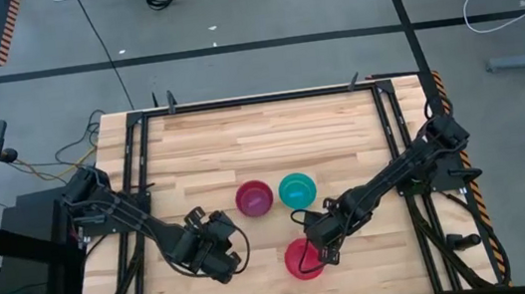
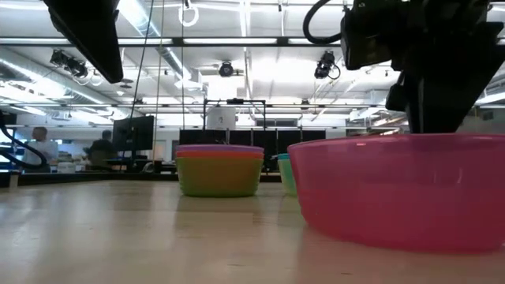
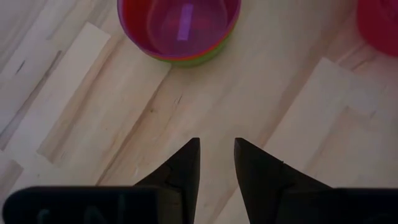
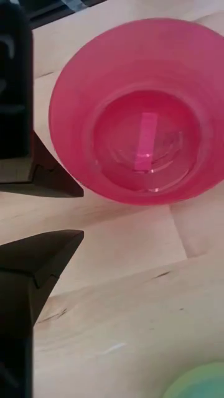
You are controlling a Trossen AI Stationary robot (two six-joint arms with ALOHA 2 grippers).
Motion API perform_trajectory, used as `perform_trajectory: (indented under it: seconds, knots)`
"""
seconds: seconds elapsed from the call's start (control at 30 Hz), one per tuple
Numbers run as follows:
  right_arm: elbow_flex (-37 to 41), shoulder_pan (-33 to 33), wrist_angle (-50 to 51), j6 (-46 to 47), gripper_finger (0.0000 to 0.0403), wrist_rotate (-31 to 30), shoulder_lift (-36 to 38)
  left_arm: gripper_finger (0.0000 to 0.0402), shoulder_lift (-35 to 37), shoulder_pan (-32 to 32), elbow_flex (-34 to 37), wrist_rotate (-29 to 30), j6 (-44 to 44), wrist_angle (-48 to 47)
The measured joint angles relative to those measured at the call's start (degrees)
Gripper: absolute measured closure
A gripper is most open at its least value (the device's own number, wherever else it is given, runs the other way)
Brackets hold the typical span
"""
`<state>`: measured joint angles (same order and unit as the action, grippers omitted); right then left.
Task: Nest bowls inside each other
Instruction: Stack the pink bowl on the blue bowl
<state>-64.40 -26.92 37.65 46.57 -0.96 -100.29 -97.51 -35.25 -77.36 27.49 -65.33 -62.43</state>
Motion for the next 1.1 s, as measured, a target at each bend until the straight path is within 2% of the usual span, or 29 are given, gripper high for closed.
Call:
perform_trajectory:
  seconds: [0.3,1.1]
  knots:
    - [-1.65,-0.7,-1.38,-0.31,0.03,0.21,0.61,0.0294,0.0,-0.01,0.0,0.82,-0.03,0.0]
    - [-1.75,-0.98,-3.27,-0.2,0.03,-1.37,-3.45,0.0294,-0.06,-0.01,-0.04,1.0,-0.09,1.01]
